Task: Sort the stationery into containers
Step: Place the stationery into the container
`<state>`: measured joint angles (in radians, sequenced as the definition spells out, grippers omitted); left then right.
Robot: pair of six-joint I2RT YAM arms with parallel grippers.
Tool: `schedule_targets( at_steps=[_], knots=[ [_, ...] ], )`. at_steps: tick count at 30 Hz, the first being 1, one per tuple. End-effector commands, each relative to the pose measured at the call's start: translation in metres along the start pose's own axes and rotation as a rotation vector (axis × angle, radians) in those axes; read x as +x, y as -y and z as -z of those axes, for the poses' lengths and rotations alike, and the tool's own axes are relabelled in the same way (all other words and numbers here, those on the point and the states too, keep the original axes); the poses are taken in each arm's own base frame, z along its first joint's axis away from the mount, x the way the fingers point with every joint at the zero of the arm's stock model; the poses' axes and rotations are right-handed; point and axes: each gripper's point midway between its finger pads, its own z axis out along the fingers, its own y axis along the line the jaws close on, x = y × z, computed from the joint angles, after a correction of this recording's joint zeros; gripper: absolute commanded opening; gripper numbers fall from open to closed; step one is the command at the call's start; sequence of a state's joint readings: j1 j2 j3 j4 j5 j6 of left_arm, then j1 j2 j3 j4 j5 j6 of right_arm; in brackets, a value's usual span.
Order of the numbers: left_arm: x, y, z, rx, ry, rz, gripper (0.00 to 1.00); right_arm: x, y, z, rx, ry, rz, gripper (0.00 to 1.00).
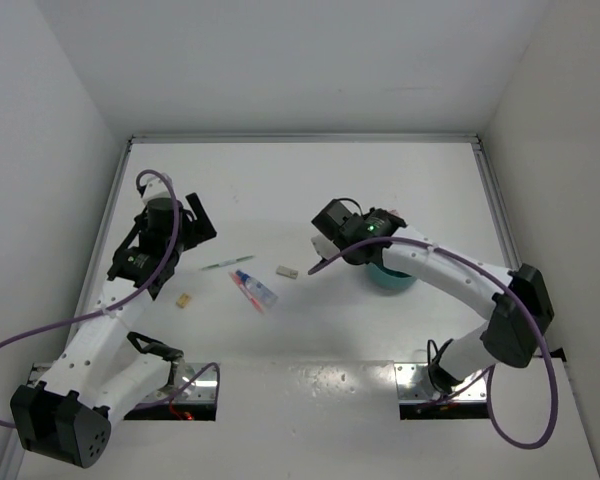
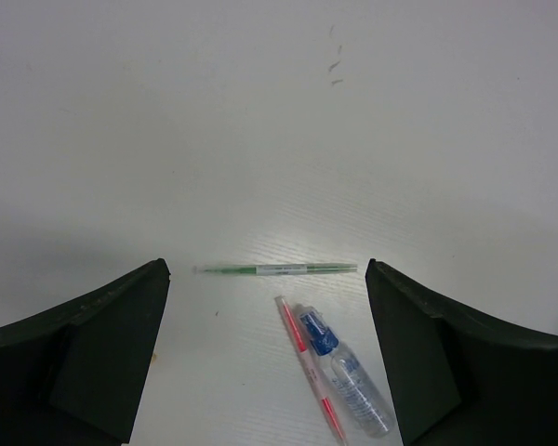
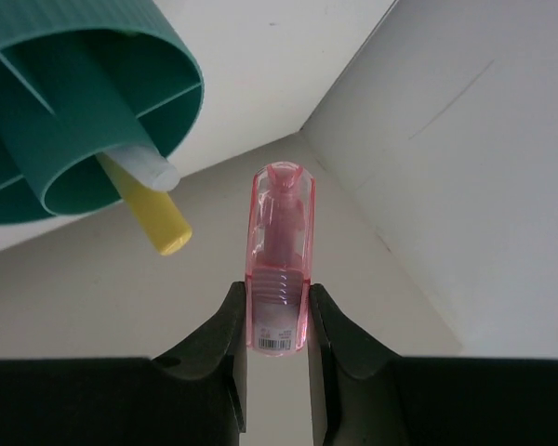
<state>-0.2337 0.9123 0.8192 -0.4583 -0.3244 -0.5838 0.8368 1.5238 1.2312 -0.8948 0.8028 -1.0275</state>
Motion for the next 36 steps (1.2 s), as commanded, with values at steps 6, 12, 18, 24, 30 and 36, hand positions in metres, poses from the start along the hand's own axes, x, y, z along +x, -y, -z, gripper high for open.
schedule_targets(
  at_steps=[6, 12, 18, 24, 30, 36],
  knots=[
    [-0.009, 0.003, 0.0, 0.021, 0.032, 0.009, 0.93, 0.019, 0.0, -0.012, -0.008, -0.145, 0.28, 0.0],
    [-0.009, 0.003, 0.0, 0.021, 0.032, 0.009, 0.93, 0.009, 0.001, -0.027, -0.033, -0.201, 0.351, 0.0],
    [-0.009, 0.003, 0.0, 0.021, 0.032, 0.009, 0.93, -0.001, -0.013, -0.046, -0.075, -0.248, 0.431, 0.0],
    [-0.009, 0.002, -0.002, 0.022, 0.03, 0.013, 0.93, 0.0, -0.032, -0.049, -0.109, -0.268, 0.492, 0.0],
    [-0.009, 0.002, -0.002, 0.022, 0.03, 0.013, 0.93, -0.001, -0.038, -0.052, -0.113, -0.277, 0.517, 0.0],
    [-0.009, 0.002, -0.002, 0.022, 0.03, 0.013, 0.93, -0.005, -0.041, -0.059, -0.123, -0.287, 0.551, 0.0]
  ],
)
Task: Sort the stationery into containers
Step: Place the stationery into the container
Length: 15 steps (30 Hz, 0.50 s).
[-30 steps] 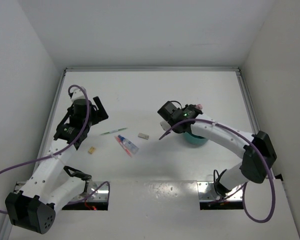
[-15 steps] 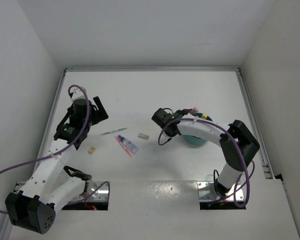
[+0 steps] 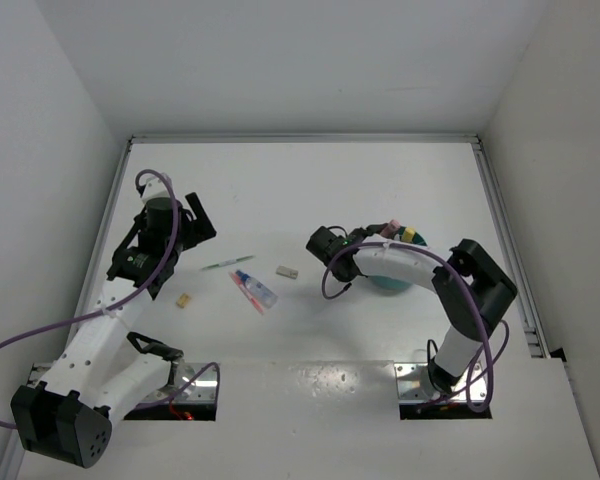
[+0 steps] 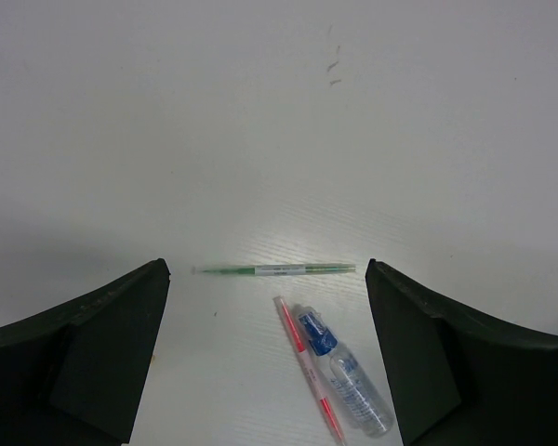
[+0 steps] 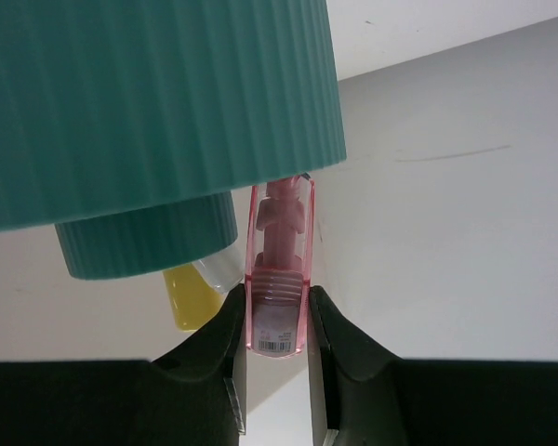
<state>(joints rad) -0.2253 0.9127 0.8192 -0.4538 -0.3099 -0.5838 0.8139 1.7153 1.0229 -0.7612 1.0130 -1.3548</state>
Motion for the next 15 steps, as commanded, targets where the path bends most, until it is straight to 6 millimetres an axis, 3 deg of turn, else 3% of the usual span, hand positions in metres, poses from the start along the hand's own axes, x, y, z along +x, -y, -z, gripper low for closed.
schedule_targets(
  at_steps=[1, 15],
  knots=[
    [-0.0084, 0.0019, -0.002, 0.014, 0.031, 0.008, 0.93, -0.0013, 0.0031, 0.0018, 0.007, -0.035, 0.046, 0.0],
    [-0.0084, 0.0019, -0.002, 0.014, 0.031, 0.008, 0.93, -0.0055, 0.0119, 0.0023, 0.027, -0.043, 0.04, 0.17]
  ],
)
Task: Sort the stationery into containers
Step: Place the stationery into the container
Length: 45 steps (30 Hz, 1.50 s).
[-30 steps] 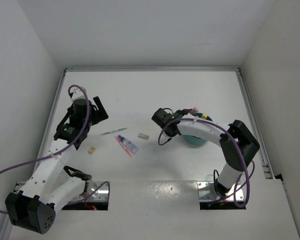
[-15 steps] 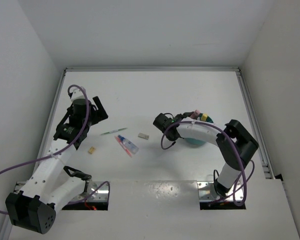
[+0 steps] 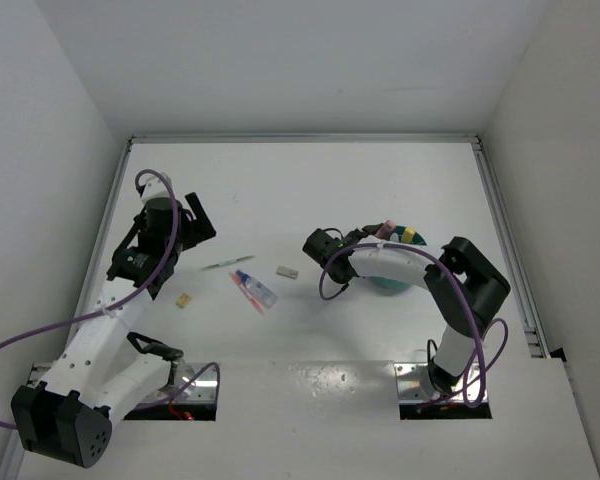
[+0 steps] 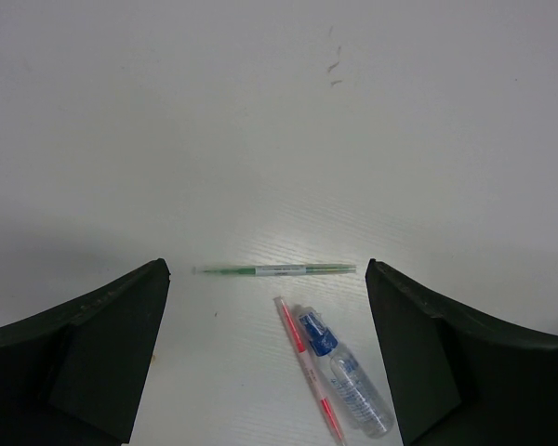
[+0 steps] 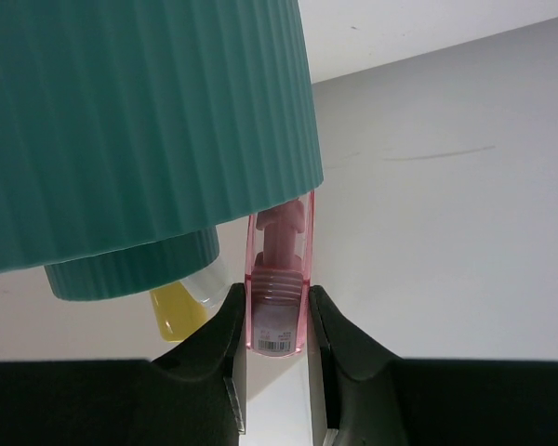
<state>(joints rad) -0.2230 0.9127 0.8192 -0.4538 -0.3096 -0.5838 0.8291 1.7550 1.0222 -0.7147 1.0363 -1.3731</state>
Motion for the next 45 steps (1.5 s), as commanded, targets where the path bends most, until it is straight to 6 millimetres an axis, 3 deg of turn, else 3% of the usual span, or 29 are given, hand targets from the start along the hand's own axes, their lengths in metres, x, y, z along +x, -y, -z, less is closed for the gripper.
schedule_targets(
  at_steps=[1, 3, 5, 12, 14, 15, 25, 30, 32, 34, 35, 36, 37, 38, 39, 40, 41, 42, 43, 44, 45],
  knots=[
    [-0.008, 0.002, -0.002, 0.016, 0.031, 0.007, 0.93, 0.003, 0.004, 0.004, 0.01, -0.022, 0.019, 0.2],
    [-0.008, 0.002, -0.002, 0.016, 0.031, 0.007, 0.93, 0.004, 0.002, 0.004, 0.01, -0.022, 0.019, 0.2],
    [-0.008, 0.002, -0.002, 0.016, 0.031, 0.007, 0.93, 0.004, 0.002, 0.004, 0.01, -0.022, 0.019, 0.29],
    [-0.008, 0.002, -0.002, 0.016, 0.031, 0.007, 0.93, 0.006, 0.003, 0.005, 0.021, -0.022, 0.001, 0.3],
    [-0.008, 0.002, -0.002, 0.016, 0.031, 0.007, 0.93, 0.008, 0.004, 0.007, 0.026, -0.021, -0.007, 0.34],
    [-0.008, 0.002, -0.002, 0.016, 0.031, 0.007, 0.93, 0.008, 0.004, 0.007, 0.026, -0.021, -0.007, 0.43],
    [-0.008, 0.002, -0.002, 0.016, 0.031, 0.007, 0.93, 0.008, 0.014, 0.011, 0.064, -0.018, -0.044, 0.45],
    [-0.008, 0.002, -0.002, 0.016, 0.031, 0.007, 0.93, 0.02, 0.04, 0.023, 0.155, -0.011, -0.164, 0.33],
    [-0.008, 0.002, -0.002, 0.016, 0.031, 0.007, 0.92, 0.026, 0.06, 0.033, 0.216, 0.006, -0.245, 0.2],
    [-0.004, 0.001, -0.003, 0.012, 0.023, 0.004, 0.76, 0.034, 0.081, 0.045, 0.294, 0.03, -0.35, 0.07],
    [-0.004, 0.001, -0.003, 0.012, 0.023, 0.004, 0.58, 0.04, 0.094, 0.055, 0.335, 0.048, -0.394, 0.0],
    [-0.004, 0.001, -0.003, 0.012, 0.023, 0.004, 0.36, 0.047, 0.101, 0.061, 0.374, 0.071, -0.466, 0.0],
    [-0.003, 0.003, -0.003, 0.025, 0.016, 0.004, 0.02, 0.046, 0.117, 0.073, 0.441, 0.146, -0.541, 0.0],
    [0.002, 0.005, -0.006, 0.034, 0.0, 0.001, 0.0, 0.064, 0.134, 0.09, 0.542, 0.209, -0.716, 0.0],
    [0.011, 0.011, -0.01, 0.067, -0.041, -0.017, 0.0, 0.062, 0.147, 0.103, 0.593, 0.349, -0.949, 0.0],
    [0.014, 0.015, -0.012, 0.087, -0.057, -0.019, 0.0, 0.086, 0.167, 0.126, 0.652, 0.442, -1.152, 0.0],
    [0.02, 0.018, -0.014, 0.103, -0.083, -0.035, 0.0, 0.083, 0.166, 0.133, 0.585, 0.534, -1.208, 0.0],
    [0.026, 0.02, -0.017, 0.115, -0.11, -0.038, 0.0, 0.066, 0.177, 0.146, 0.498, 0.761, -1.231, 0.0],
    [0.033, 0.025, -0.018, 0.146, -0.145, -0.055, 0.0, 0.078, 0.186, 0.161, 0.405, 0.912, -1.406, 0.01],
    [0.039, 0.028, -0.024, 0.151, -0.177, -0.059, 0.01, 0.065, 0.177, 0.161, 0.314, 0.965, -1.402, 0.64],
    [0.044, 0.029, -0.026, 0.16, -0.198, -0.075, 0.06, 0.037, 0.173, 0.17, 0.243, 1.094, -1.344, 0.99]
  ],
)
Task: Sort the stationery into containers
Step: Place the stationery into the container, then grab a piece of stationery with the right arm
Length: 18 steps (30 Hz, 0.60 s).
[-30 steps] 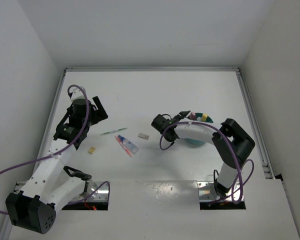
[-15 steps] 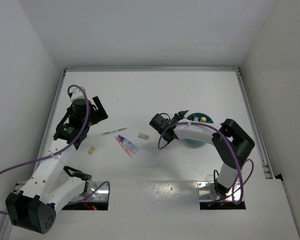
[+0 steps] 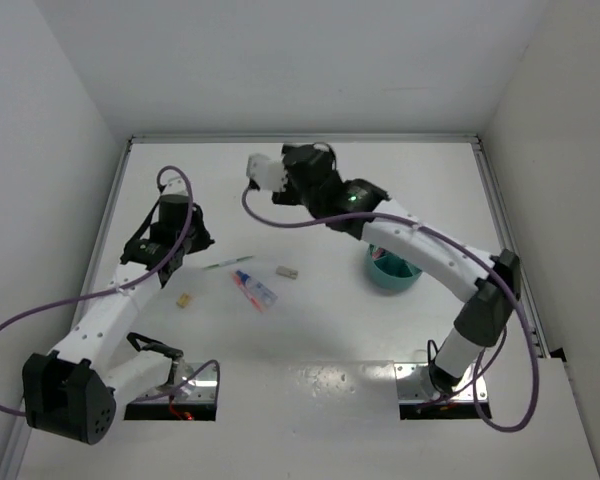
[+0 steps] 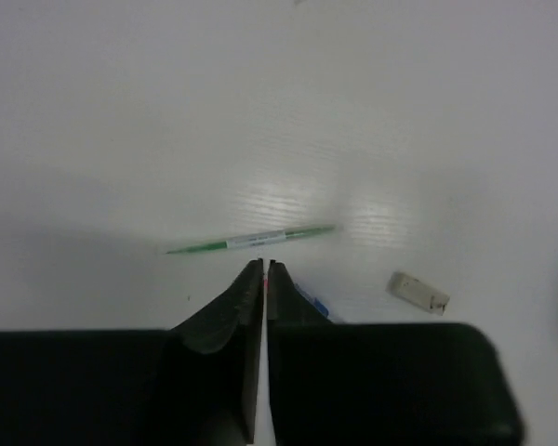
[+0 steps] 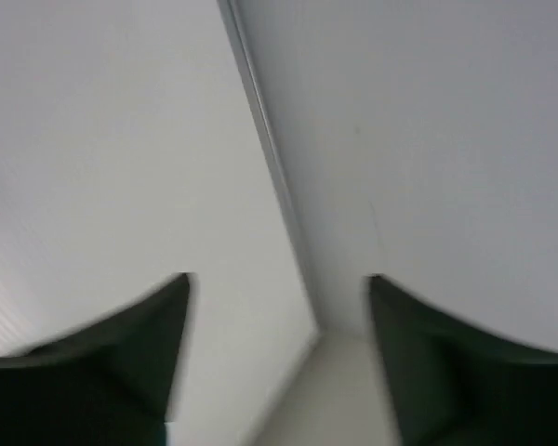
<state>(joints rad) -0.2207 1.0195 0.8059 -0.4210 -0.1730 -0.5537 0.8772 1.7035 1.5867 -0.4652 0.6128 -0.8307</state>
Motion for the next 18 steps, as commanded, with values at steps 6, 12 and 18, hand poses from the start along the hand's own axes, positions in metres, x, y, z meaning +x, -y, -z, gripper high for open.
schedule_targets(
  at_steps=[6, 12, 18],
  knots=[
    [0.008, 0.011, -0.011, 0.069, -0.074, -0.047, 0.84, -0.056, -0.094, 0.04, -0.553, 0.353, -0.645, 0.44],
    [-0.006, -0.029, 0.002, -0.153, 0.031, 0.05, 0.08, -0.071, -0.131, 0.014, -0.736, 0.217, -0.74, 0.04],
    [-0.036, -0.092, 0.038, -0.519, 0.233, 0.242, 0.54, -0.114, -0.181, 0.013, -1.027, 0.248, -0.693, 0.76]
  ],
)
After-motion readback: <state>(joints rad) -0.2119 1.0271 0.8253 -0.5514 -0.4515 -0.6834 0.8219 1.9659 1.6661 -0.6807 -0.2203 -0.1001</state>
